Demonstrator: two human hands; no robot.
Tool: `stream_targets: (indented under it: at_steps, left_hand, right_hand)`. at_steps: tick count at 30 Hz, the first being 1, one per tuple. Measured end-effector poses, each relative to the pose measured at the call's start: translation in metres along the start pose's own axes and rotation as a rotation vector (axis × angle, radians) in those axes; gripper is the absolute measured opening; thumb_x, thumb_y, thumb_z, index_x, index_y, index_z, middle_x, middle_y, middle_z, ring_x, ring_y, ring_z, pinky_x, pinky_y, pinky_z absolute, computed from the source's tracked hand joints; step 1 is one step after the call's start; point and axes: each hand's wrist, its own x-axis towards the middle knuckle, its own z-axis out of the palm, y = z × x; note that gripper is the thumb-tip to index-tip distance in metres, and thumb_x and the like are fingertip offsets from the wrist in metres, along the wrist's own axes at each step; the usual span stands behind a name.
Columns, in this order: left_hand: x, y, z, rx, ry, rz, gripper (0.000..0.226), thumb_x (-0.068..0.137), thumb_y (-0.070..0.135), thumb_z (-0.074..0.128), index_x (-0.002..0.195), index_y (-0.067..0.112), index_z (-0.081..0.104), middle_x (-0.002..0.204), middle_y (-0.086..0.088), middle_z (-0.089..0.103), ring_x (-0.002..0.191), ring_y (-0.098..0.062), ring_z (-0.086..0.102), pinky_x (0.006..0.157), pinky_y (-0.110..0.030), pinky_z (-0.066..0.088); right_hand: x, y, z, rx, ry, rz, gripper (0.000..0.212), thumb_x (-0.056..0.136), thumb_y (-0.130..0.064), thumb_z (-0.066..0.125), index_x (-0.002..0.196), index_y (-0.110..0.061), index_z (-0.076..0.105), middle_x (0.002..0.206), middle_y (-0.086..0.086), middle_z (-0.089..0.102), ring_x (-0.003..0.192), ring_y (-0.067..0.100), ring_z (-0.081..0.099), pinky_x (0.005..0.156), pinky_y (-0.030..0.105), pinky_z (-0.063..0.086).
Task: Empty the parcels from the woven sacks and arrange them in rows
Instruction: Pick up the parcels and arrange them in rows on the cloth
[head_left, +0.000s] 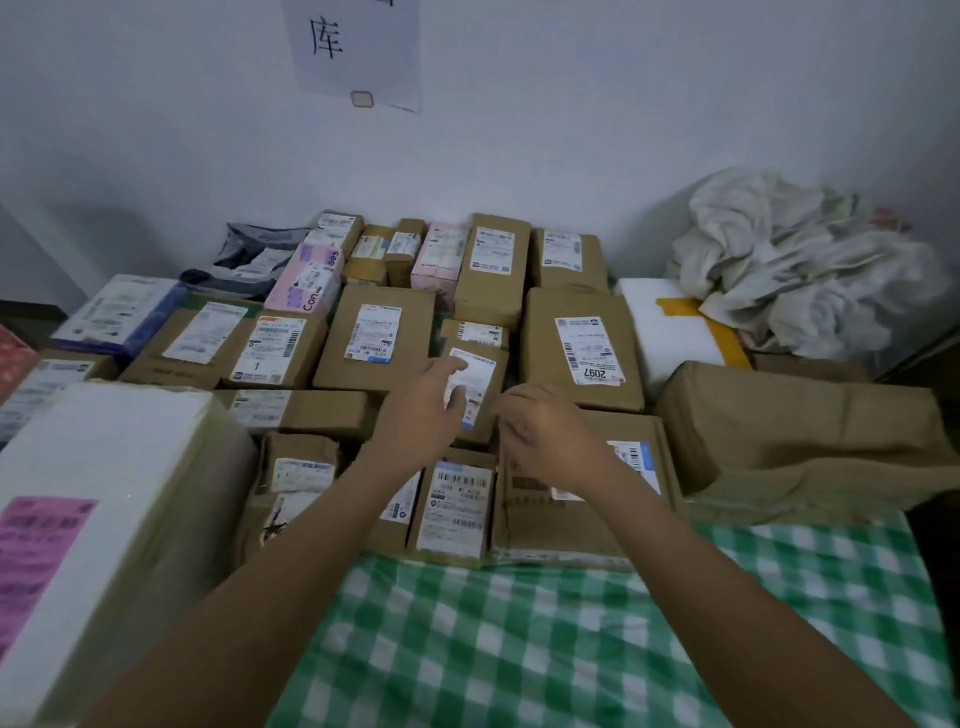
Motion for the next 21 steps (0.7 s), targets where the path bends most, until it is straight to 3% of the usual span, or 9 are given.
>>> stream_targets:
  at_steps: [3, 7, 11, 16, 21]
  left_hand:
    - [0.006, 0.041, 0.023, -0.007, 0.036, 0.015, 0.032, 0.097, 0.017, 0.049, 0.128, 0.013, 0.053, 0.126, -0.006, 0.057, 0.111, -0.022, 0.055, 0.092, -0.035, 0.046]
    - [0.022, 0.096, 0.062, -0.027, 0.016, -0.049, 0.031, 0.097, 0.020, 0.049, 0.129, 0.018, 0.053, 0.121, -0.002, 0.059, 0.109, -0.020, 0.056, 0.093, -0.038, 0.048]
    - [0.035, 0.141, 0.097, -0.086, 0.013, -0.056, 0.031, 0.096, 0.022, 0.048, 0.127, 0.022, 0.053, 0.126, 0.002, 0.058, 0.114, -0.015, 0.055, 0.096, -0.038, 0.048]
    - [0.046, 0.190, 0.138, -0.115, -0.036, -0.086, 0.031, 0.096, 0.016, 0.049, 0.127, 0.016, 0.054, 0.121, -0.002, 0.058, 0.114, -0.018, 0.054, 0.095, -0.032, 0.044]
    - [0.065, 0.206, 0.170, -0.106, -0.155, -0.119, 0.034, 0.097, 0.024, 0.048, 0.131, 0.018, 0.050, 0.124, 0.001, 0.057, 0.110, -0.014, 0.053, 0.087, -0.027, 0.041]
  right_hand:
    - [-0.021, 0.030, -0.029, 0.022, 0.028, 0.009, 0.019, 0.089, -0.008, 0.057, 0.104, -0.009, 0.070, 0.101, 0.008, 0.067, 0.096, 0.026, 0.058, 0.073, 0.036, 0.045]
    - [-0.058, 0.081, -0.072, 0.051, 0.039, 0.079, 0.020, 0.091, -0.013, 0.057, 0.104, -0.009, 0.071, 0.099, 0.006, 0.068, 0.093, 0.025, 0.060, 0.079, 0.042, 0.050]
    - [-0.089, 0.124, -0.111, 0.071, 0.060, 0.138, 0.022, 0.091, -0.011, 0.057, 0.109, -0.012, 0.070, 0.108, 0.003, 0.067, 0.100, 0.019, 0.059, 0.081, 0.027, 0.045]
    - [-0.115, 0.164, -0.148, 0.059, 0.054, 0.139, 0.019, 0.088, -0.008, 0.059, 0.102, -0.008, 0.072, 0.104, 0.008, 0.070, 0.097, 0.026, 0.063, 0.081, 0.037, 0.051]
    - [-0.130, 0.199, -0.164, -0.003, 0.027, 0.241, 0.022, 0.090, -0.008, 0.060, 0.109, -0.007, 0.071, 0.115, 0.007, 0.067, 0.110, 0.022, 0.058, 0.085, 0.021, 0.038]
